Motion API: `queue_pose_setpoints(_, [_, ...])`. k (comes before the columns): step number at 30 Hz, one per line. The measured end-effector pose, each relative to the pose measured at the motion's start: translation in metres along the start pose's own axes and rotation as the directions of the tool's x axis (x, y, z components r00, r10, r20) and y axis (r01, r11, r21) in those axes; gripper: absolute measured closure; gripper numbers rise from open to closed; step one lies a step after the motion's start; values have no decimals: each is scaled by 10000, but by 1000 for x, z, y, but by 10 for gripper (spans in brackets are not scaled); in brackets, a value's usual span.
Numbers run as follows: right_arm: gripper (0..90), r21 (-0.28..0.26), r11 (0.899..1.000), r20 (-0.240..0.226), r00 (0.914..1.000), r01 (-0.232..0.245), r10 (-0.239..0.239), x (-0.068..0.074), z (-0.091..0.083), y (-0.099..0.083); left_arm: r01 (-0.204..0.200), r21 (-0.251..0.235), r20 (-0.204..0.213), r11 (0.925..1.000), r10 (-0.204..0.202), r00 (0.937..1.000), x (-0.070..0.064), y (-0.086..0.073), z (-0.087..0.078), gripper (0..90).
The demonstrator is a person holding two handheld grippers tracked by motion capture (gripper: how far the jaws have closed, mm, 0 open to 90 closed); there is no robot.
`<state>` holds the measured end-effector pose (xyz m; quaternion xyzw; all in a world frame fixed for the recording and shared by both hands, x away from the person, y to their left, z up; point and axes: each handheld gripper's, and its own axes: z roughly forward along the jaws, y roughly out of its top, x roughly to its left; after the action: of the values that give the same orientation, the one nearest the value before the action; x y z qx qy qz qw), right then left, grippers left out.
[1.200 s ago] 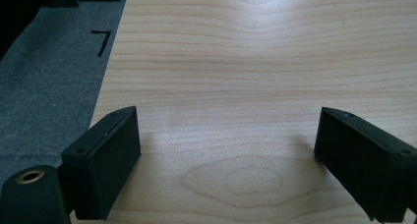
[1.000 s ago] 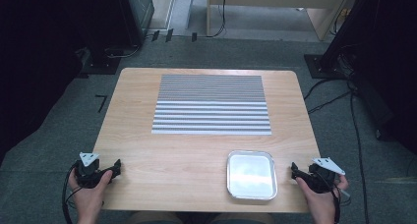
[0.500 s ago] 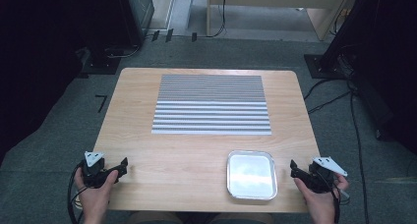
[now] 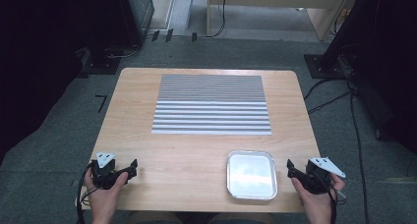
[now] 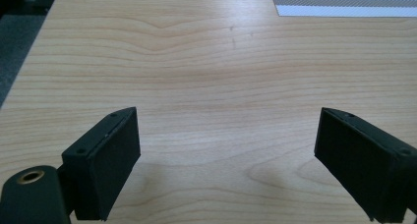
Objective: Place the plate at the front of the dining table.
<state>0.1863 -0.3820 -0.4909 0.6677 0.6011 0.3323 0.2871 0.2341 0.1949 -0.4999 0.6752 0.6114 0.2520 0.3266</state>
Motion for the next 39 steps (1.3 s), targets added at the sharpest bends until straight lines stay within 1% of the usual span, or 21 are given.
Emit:
queue_pose_setpoints(3, [285, -57, 10000, 2, 10000, 13, -13, 1, -1, 0, -95, 21, 68, 10000, 95, 9999, -3, 0, 0, 98])
queue_pose_setpoints(4, [294, -130, 9999, -110, 9999, 0, -1, 2, -2, 0, -199, 45, 114, 9998, 198, 9997, -7, 0, -1, 98])
queue_pose_setpoints(9, [307, -8, 10000, -290, 9996, -35, 35, 6, -1, 0, -171, 19, 269, 9999, 170, 9995, -12, 0, -2, 98])
queue_pose_setpoints(10, [325, 57, 10000, -308, 9995, -28, 29, 8, -1, -1, -231, 11, 333, 9997, 230, 9992, -16, 0, -2, 98])
queue_pose_setpoints(11, [325, 57, 10000, -308, 9995, -28, 29, 8, -1, -1, -231, 11, 333, 9997, 230, 9992, -16, 0, -2, 98])
queue_pose_setpoints(17, [359, -33, 9999, -234, 9996, -137, 136, 12, -4, -1, -489, 102, 604, 9987, 482, 9970, -31, -1, 1, 98])
queue_pose_setpoints(19, [378, -31, 9999, -317, 9994, -133, 132, 12, -3, -1, -532, 119, 646, 9985, 523, 9965, -33, -2, 1, 99])
queue_pose_setpoints(20, [382, 24, 9999, -523, 9985, -142, 143, 13, -2, -2, -564, 137, 757, 9983, 552, 9956, -38, -2, 2, 99])
queue_pose_setpoints(23, [382, 53, 9999, -528, 9986, -90, 93, 14, -1, -3, -634, 184, 861, 9978, 616, 9944, -43, -2, 3, 99])
queue_pose_setpoints(24, [396, 78, 9998, -623, 9979, -169, 173, 16, -2, -3, -652, 225, 1027, 9976, 626, 9927, -50, -2, 4, 99])
queue_pose_setpoints(25, [396, 78, 9998, -623, 9979, -169, 173, 16, -2, -3, -652, 225, 1027, 9976, 626, 9927, -50, -2, 4, 99])
queue_pose_setpoints(26, [416, 70, 9998, -871, 9960, -197, 202, 17, -1, -3, -800, 240, 1127, 9965, 768, 9907, -57, -2, 4, 99])
queue_pose_setpoints(27, [416, 96, 9998, -962, 9952, -191, 200, 17, -1, -3, -868, 252, 1182, 9959, 832, 9895, -60, -2, 5, 99])
queue_pose_setpoints(29, [423, 133, 9997, -992, 9948, -213, 225, 18, -1, -3, -908, 254, 1238, 9955, 870, 9885, -63, -2, 5, 99])
queue_pose_setpoints(32, [446, 124, 9998, -1032, 9945, -144, 156, 21, -1, -3, -1056, 282, 1401, 9940, 1007, 9850, -75, -3, 5, 99])
queue_pose_setpoints(33, [449, 72, 9999, -1011, 9948, -131, 138, 22, -1, -3, -1212, 308, 1550, 9922, 1150, 9812, -83, -4, 7, 99])
queue_pose_setpoints(35, [449, 32, 9999, -1013, 9947, -143, 146, 23, -2, -3, -1437, 353, 1666, 9890, 1359, 9766, -92, -4, 8, 99])
queue_pose_setpoints(36, [449, 32, 9999, -1013, 9947, -143, 146, 23, -2, -3, -1437, 353, 1666, 9890, 1359, 9766, -92, -4, 8, 99])
queue_pose_setpoints(37, [456, 4, 9999, -1151, 9932, -162, 162, 23, -2, -4, -1580, 353, 1778, 9868, 1493, 9727, -101, -3, 10, 99])
queue_pose_setpoints(38, [456, 4, 9999, -1151, 9932, -162, 162, 23, -2, -4, -1580, 353, 1778, 9868, 1493, 9727, -101, -3, 10, 99])
queue_pose_setpoints(39, [468, 73, 9997, -1343, 9907, -225, 233, 24, -1, -4, -1594, 293, 1936, 9868, 1508, 9694, -111, -1, 10, 99])
